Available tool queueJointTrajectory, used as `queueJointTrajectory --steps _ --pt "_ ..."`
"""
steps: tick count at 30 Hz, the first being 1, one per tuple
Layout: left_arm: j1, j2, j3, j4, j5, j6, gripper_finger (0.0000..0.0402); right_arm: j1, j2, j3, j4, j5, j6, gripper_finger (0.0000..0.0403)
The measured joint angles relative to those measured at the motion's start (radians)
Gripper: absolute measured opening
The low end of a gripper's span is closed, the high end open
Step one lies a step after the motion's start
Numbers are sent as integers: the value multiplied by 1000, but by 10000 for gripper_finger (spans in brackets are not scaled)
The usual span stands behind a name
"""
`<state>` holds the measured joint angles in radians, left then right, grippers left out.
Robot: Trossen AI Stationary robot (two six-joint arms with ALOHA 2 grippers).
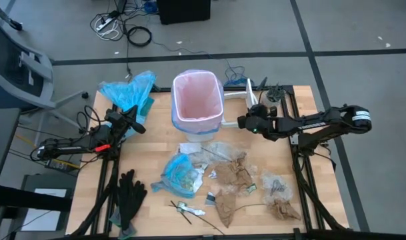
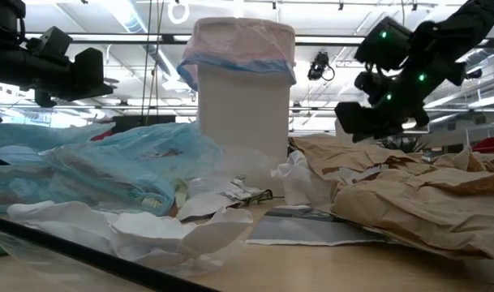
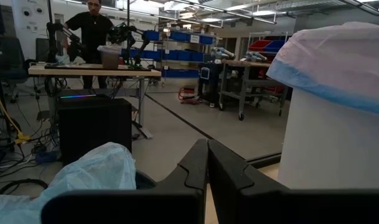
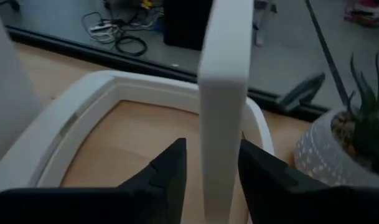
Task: Place trash/remove bag and relplace
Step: Put the top left brown napkin into the trash bin
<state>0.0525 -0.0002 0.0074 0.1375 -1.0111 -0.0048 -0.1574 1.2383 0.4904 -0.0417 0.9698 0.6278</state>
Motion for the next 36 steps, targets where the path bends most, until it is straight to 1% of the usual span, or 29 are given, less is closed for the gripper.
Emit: queueJointTrajectory --steps 5,7,11,15,20,24,30,33,36 --pt "0 0 0 0 0 0 21 0 -106 0 -26 -78 -87 142" --pt "0 0 0 0 0 0 21 0 -154 0 -58 -89 -99 144" --pt "0 0 0 0 0 0 21 0 -261 0 -172 -111 -108 143" --pt "0 0 0 0 0 0 21 0 -376 0 -287 -179 -108 144" --pt "0 0 0 0 0 0 21 0 -495 0 -330 -328 -112 142" --pt "0 0 0 0 0 0 21 0 -559 0 -330 -459 -133 142" --pt "0 0 0 0 0 0 21 0 -645 3 -367 -613 -134 142" --pt "0 0 0 0 0 0 21 0 -689 52 -478 -656 -114 142" --pt "0 0 0 0 0 0 21 1 -717 139 -639 -667 -106 141"
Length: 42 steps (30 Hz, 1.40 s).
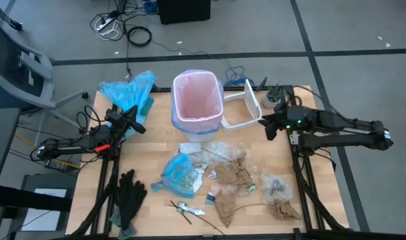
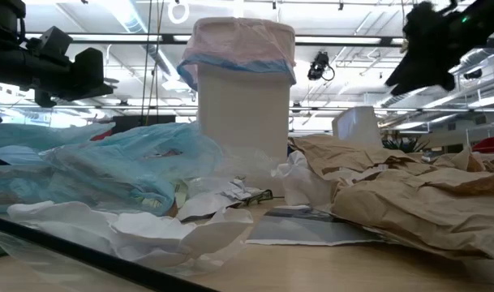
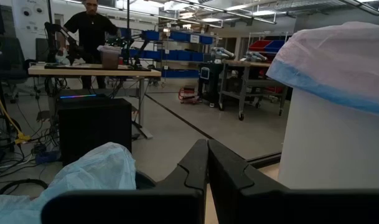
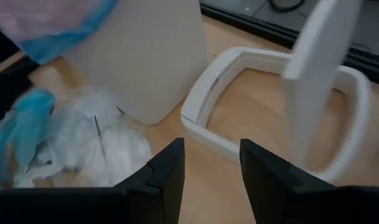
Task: Place trash/remove bag and relplace
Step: Put the top left brown napkin into the trash bin
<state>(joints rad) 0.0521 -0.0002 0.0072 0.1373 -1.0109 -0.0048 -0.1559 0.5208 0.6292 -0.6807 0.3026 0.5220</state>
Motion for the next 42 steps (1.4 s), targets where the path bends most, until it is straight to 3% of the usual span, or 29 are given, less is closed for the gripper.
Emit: queueJointTrajectory --steps 7,12,21,30,35,42 --pt "0 0 0 0 0 0 21 23 6 240 -333 -66 -8 127" --pt "0 0 0 0 0 0 21 54 35 323 -434 -129 8 112" --pt "0 0 0 0 0 0 21 110 211 325 -395 -272 -105 92" --pt "0 0 0 0 0 0 21 130 480 324 -158 -319 -297 93" --pt "0 0 0 0 0 0 21 135 587 324 -71 -408 -491 93" --pt "0 0 0 0 0 0 21 193 703 324 -16 -435 -675 93"
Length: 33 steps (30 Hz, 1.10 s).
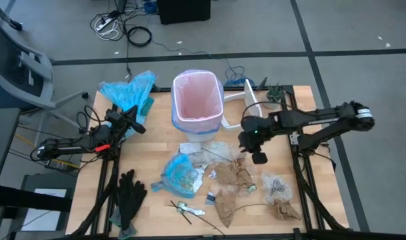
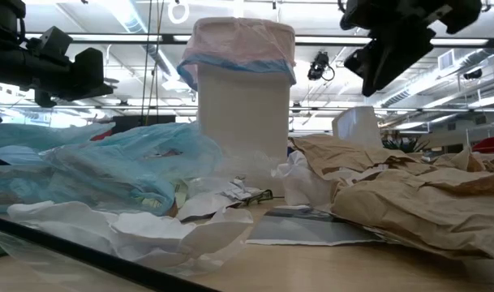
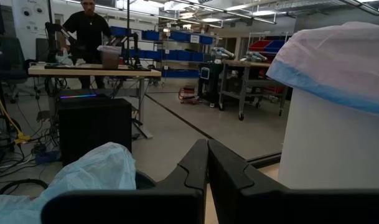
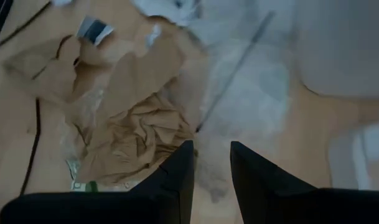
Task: Place trash/remove bag and relplace
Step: Put the top left brown napkin into the trash bin
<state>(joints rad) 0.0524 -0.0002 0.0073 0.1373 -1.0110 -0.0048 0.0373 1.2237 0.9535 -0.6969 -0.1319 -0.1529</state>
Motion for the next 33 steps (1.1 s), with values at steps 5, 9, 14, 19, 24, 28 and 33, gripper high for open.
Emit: queueJointTrajectory --steps 5,9,14,19,24,28,33 --pt "0 0 0 0 0 0 21 69 72 14 23 0 -88 93" --pt "0 0 0 0 0 0 21 119 142 43 25 28 -121 99" --pt "0 0 0 0 0 0 21 150 229 91 24 71 -122 115" --pt "0 0 0 0 0 0 21 171 309 114 25 67 -121 140" --pt "0 0 0 0 0 0 21 186 377 114 23 53 -129 158" --pt "0 0 0 0 0 0 21 190 438 114 28 52 -148 159" --pt "0 0 0 0 0 0 21 189 506 114 33 54 -146 145"
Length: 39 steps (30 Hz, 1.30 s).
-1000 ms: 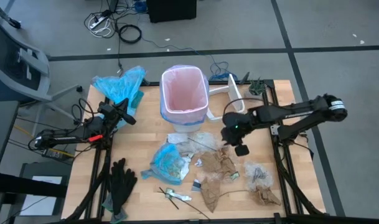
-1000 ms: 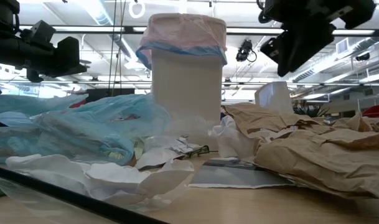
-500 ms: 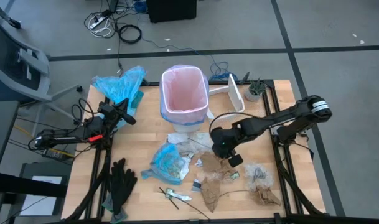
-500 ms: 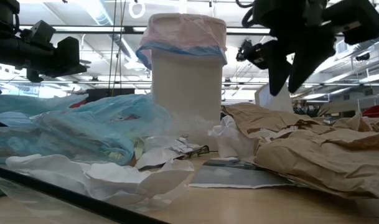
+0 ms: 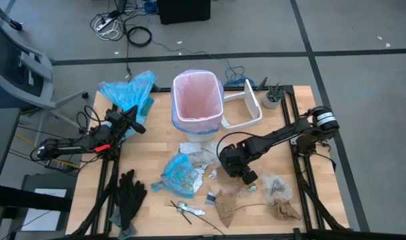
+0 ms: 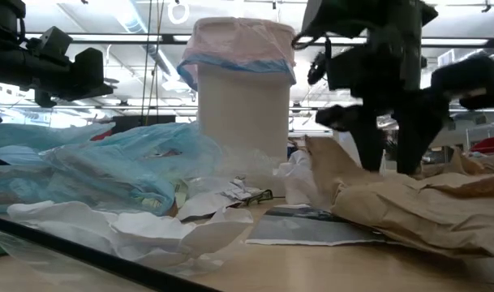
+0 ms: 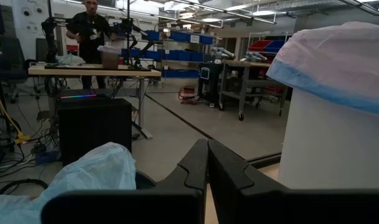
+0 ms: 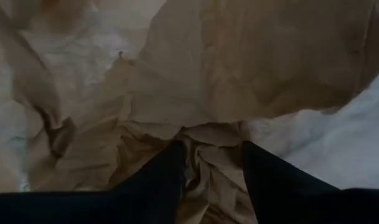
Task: Place trash/remove bag and relplace
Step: Put the top left brown napkin into the trash bin
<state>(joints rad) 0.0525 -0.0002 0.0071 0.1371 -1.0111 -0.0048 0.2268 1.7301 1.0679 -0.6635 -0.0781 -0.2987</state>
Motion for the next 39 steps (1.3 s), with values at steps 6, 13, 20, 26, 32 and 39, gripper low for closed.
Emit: queueJointTrajectory --steps 6,13,20,26,32,39 --pt "0 0 0 0 0 0 21 0 5 2 -5 10 50 28" --pt "0 0 0 0 0 0 21 0 -22 108 -129 44 267 4" --pt "0 0 0 1 0 0 21 0 -24 345 -286 38 367 1" --pt "0 0 0 1 0 0 21 2 -25 564 -434 29 414 0" --pt "0 0 0 1 0 0 21 1 -25 763 -468 55 448 0" --pt "0 0 0 0 0 0 21 -70 -25 938 -467 86 448 0"
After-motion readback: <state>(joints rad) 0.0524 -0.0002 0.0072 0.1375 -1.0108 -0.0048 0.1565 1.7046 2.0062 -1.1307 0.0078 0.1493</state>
